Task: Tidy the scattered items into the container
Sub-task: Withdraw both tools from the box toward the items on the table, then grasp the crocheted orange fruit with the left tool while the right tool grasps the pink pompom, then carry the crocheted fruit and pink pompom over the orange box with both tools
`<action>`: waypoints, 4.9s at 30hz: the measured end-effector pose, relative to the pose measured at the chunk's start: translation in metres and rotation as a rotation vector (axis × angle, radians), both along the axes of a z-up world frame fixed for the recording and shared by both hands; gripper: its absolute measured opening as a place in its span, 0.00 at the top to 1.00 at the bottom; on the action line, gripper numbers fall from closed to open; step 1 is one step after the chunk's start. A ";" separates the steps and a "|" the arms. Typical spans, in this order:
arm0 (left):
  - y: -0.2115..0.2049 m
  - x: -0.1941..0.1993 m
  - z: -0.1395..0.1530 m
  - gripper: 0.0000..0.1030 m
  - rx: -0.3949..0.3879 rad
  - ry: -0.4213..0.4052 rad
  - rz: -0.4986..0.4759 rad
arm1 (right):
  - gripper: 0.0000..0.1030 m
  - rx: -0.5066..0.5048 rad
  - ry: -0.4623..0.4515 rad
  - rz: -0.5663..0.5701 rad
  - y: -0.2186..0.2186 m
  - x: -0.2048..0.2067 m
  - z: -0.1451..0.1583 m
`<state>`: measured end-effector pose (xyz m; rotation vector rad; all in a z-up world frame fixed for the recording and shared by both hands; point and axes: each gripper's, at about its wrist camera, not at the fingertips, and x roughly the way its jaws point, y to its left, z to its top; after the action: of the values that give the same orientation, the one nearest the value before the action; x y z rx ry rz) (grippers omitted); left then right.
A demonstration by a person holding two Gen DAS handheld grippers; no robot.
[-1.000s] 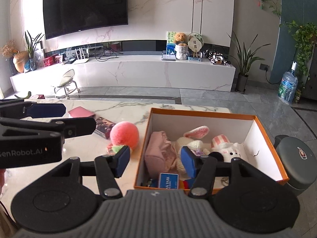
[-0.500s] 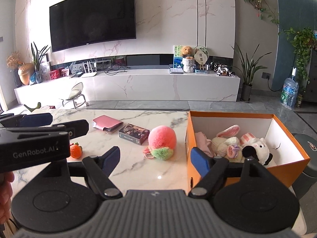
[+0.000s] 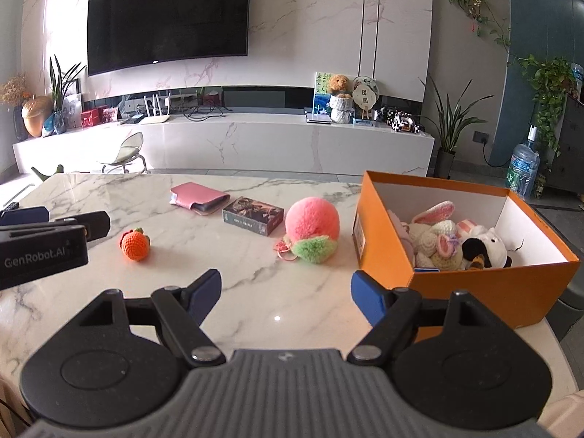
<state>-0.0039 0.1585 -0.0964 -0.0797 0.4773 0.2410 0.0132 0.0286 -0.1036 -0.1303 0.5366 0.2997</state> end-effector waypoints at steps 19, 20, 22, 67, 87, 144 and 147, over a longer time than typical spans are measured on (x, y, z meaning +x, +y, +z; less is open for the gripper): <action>0.042 0.050 -0.039 0.15 -0.030 0.110 0.084 | 0.22 -0.078 0.065 0.048 0.039 0.055 -0.046; 0.043 0.055 -0.040 0.15 -0.029 0.117 0.086 | 0.22 -0.079 0.065 0.047 0.040 0.060 -0.046; 0.046 0.064 -0.042 0.15 -0.027 0.130 0.091 | 0.22 -0.089 0.058 0.042 0.041 0.074 -0.048; 0.074 0.134 -0.107 0.42 -0.040 0.195 0.095 | 0.12 -0.271 -0.023 -0.060 0.081 0.239 -0.103; 0.054 0.119 -0.100 0.46 -0.035 0.205 0.038 | 0.54 -0.171 0.059 -0.033 0.069 0.202 -0.104; -0.162 0.076 0.059 0.46 0.004 -0.100 -0.347 | 0.54 0.085 -0.190 -0.235 -0.170 0.049 0.059; -0.174 0.091 0.065 0.46 -0.009 -0.109 -0.370 | 0.54 0.099 -0.190 -0.258 -0.193 0.061 0.067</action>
<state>0.0875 -0.0153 -0.0313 -0.0126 0.3764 -0.1280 0.0742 -0.1639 -0.0363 0.0072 0.3441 0.0610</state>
